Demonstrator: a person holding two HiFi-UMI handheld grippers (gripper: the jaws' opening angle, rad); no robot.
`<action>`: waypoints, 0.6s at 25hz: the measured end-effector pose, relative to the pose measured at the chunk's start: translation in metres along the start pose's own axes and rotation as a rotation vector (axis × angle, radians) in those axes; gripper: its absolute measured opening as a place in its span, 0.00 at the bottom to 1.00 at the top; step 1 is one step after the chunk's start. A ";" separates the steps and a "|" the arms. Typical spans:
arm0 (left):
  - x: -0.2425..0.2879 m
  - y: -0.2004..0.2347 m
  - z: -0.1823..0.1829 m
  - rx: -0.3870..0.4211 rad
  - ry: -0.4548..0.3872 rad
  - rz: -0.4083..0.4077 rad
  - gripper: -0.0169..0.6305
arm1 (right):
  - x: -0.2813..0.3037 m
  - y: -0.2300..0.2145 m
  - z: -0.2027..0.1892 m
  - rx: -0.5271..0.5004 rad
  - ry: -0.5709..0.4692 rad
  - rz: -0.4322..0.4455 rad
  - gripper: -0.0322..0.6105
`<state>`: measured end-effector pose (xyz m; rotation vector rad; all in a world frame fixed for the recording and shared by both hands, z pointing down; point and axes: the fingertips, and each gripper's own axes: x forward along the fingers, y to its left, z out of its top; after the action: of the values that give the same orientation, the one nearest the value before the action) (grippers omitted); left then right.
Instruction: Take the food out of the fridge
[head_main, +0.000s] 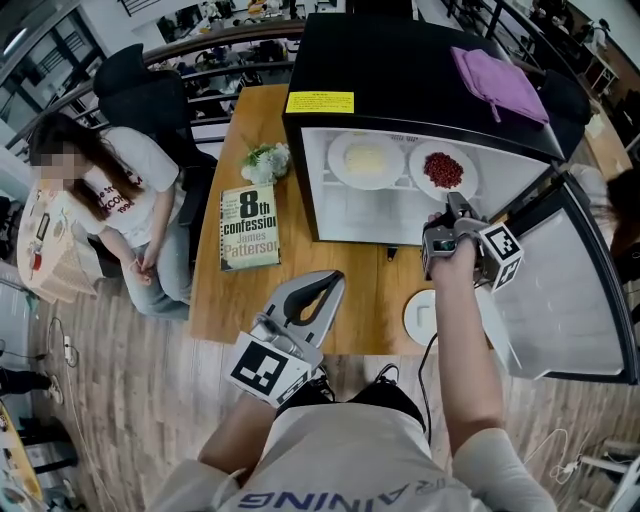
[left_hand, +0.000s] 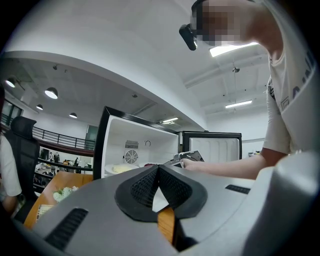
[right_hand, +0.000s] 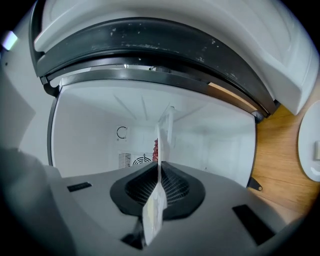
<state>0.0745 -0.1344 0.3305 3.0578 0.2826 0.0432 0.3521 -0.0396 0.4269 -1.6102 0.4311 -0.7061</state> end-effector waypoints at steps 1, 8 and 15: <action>0.000 -0.001 0.000 0.001 0.000 0.000 0.04 | -0.002 0.000 0.000 0.006 0.000 0.003 0.11; -0.003 -0.002 0.001 0.005 0.006 -0.005 0.04 | -0.013 0.000 -0.003 0.047 0.008 0.029 0.11; -0.007 -0.007 0.003 0.009 -0.001 -0.006 0.04 | -0.034 0.018 -0.006 0.029 0.025 0.086 0.11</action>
<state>0.0669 -0.1292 0.3266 3.0660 0.2922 0.0403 0.3252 -0.0249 0.4030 -1.5476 0.5031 -0.6650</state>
